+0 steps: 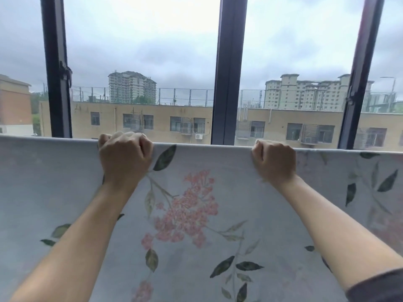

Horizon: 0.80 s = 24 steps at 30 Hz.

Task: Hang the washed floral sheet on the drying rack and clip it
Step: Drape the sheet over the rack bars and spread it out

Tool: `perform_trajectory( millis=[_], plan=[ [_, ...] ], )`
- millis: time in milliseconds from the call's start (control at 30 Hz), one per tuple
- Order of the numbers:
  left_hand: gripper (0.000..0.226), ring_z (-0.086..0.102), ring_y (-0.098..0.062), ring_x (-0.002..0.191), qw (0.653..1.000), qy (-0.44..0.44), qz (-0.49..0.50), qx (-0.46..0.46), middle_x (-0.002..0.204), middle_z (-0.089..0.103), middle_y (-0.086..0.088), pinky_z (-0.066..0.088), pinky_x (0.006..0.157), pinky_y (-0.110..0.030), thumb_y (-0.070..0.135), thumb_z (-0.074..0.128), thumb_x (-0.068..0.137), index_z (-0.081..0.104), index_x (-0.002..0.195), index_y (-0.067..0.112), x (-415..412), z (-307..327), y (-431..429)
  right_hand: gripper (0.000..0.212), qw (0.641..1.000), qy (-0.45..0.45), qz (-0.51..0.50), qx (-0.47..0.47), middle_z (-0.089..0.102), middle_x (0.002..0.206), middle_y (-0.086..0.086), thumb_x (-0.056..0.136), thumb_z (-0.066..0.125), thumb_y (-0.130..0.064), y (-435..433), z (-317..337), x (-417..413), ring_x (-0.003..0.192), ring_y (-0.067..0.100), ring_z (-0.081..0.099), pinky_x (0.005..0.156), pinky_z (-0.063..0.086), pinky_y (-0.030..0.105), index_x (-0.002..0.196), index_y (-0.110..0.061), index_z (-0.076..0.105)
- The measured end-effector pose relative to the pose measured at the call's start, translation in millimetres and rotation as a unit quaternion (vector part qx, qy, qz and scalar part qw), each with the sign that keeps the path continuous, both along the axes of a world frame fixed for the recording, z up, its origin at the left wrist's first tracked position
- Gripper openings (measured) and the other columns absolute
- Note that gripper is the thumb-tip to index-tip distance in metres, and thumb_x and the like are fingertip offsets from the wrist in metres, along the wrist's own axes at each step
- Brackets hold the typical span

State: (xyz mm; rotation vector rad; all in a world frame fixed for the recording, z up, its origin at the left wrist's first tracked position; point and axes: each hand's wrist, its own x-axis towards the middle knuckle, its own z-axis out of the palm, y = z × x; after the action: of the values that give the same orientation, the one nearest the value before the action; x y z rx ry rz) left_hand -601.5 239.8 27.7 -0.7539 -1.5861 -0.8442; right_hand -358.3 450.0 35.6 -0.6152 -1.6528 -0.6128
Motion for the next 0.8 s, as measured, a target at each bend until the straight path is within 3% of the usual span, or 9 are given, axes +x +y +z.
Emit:
perform_trajectory(
  millis=[133,233,400,533,733,800],
  plan=[
    [0.039,0.039,-0.019,0.058,0.999,-0.044,-0.006,-0.006,0.056,0.056,-0.004,0.029,0.071,-0.036,0.024,0.037,0.09,0.053,0.055,0.016,20.8,2.1,14.1,0.038,0.999,0.017,-0.005,0.031,0.049,0.041,0.007,0.084,0.037,-0.023,-2.3,-0.3,-2.8,0.034,0.027,0.045,0.053,0.021,0.021,0.047,-0.015,0.046],
    [0.039,0.038,-0.016,0.057,0.998,-0.029,-0.036,-0.048,0.06,0.062,-0.002,0.03,0.074,-0.035,0.028,0.036,0.089,0.058,0.058,0.018,55.5,3.8,47.4,0.035,0.999,0.018,0.0,0.041,0.049,0.041,0.004,0.083,0.037,-0.024,-7.4,-0.6,-15.8,0.035,0.026,0.044,0.053,0.022,0.021,0.049,-0.021,0.039],
    [0.035,0.056,-0.022,0.058,0.992,0.02,-0.076,-0.1,0.061,0.062,0.0,0.037,0.071,-0.034,0.031,0.037,0.087,0.057,0.061,0.019,111.1,5.5,93.8,0.028,0.998,0.005,0.024,0.05,0.048,0.043,-0.001,0.084,0.039,-0.022,-8.7,-1.6,-11.9,0.037,0.021,0.043,0.055,0.024,0.02,0.057,-0.027,0.032],
    [0.035,0.057,-0.023,0.061,0.989,0.039,-0.087,-0.114,0.065,0.062,0.0,0.033,0.071,-0.035,0.031,0.034,0.09,0.056,0.065,0.018,116.5,1.6,94.0,0.027,0.997,-0.02,0.041,0.068,0.047,0.045,-0.003,0.084,0.038,-0.021,2.8,-1.5,11.8,0.039,0.018,0.039,0.055,0.022,0.02,0.057,-0.025,0.037],
    [0.038,0.056,-0.025,0.062,0.993,0.009,-0.078,-0.092,0.065,0.063,-0.002,0.035,0.074,-0.036,0.027,0.036,0.09,0.06,0.064,0.015,114.3,0.9,91.2,0.031,1.0,-0.01,0.015,-0.009,0.035,0.05,-0.007,0.088,0.032,-0.025,50.8,-2.5,69.0,0.043,0.018,0.033,0.055,0.034,0.026,0.058,-0.022,0.032],
    [0.039,0.054,-0.025,0.061,0.995,-0.011,-0.06,-0.077,0.064,0.064,-0.003,0.033,0.076,-0.037,0.027,0.036,0.091,0.06,0.063,0.015,119.4,0.5,93.2,0.033,0.998,-0.007,0.001,-0.056,0.042,0.053,-0.004,0.089,0.027,-0.029,69.3,-3.4,96.8,0.048,0.02,0.04,0.063,0.04,0.032,0.058,-0.021,0.036]
  ],
)
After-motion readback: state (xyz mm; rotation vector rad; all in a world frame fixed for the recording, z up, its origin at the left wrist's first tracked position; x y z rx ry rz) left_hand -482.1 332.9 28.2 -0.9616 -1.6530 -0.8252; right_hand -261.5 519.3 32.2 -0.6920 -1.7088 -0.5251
